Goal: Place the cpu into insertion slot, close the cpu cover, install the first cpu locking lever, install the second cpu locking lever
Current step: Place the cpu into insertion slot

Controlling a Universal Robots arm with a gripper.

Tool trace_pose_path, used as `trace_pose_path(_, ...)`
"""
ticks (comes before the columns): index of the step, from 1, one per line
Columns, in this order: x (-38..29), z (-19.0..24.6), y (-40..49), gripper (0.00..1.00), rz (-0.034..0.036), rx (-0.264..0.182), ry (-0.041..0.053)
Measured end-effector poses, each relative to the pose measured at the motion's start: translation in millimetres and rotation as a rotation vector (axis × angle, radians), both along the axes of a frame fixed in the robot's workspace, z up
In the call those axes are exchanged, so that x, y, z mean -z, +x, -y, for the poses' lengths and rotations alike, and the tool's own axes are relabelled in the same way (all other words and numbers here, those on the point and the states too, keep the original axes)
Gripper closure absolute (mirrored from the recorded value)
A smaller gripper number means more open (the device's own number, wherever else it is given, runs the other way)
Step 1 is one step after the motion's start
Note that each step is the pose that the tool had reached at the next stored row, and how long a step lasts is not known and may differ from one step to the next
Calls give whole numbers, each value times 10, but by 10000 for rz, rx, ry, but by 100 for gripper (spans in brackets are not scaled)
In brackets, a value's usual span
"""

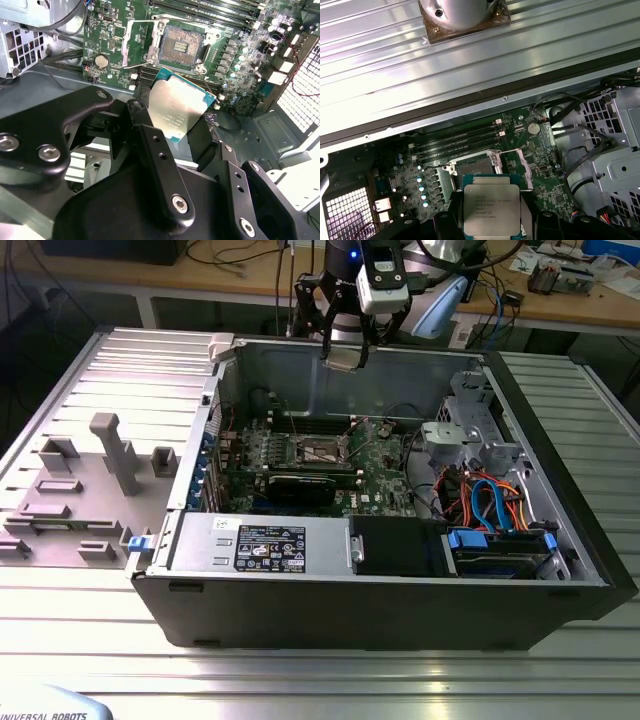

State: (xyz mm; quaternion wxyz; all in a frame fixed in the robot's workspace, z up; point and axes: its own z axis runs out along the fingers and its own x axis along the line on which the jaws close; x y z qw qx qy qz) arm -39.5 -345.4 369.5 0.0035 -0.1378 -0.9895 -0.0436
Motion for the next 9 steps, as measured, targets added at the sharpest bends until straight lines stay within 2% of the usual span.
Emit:
trace_pose_path(5,0,0,0,46,0,75,0)
trace_pose_path(9,0,0,0,46,0,408,0)
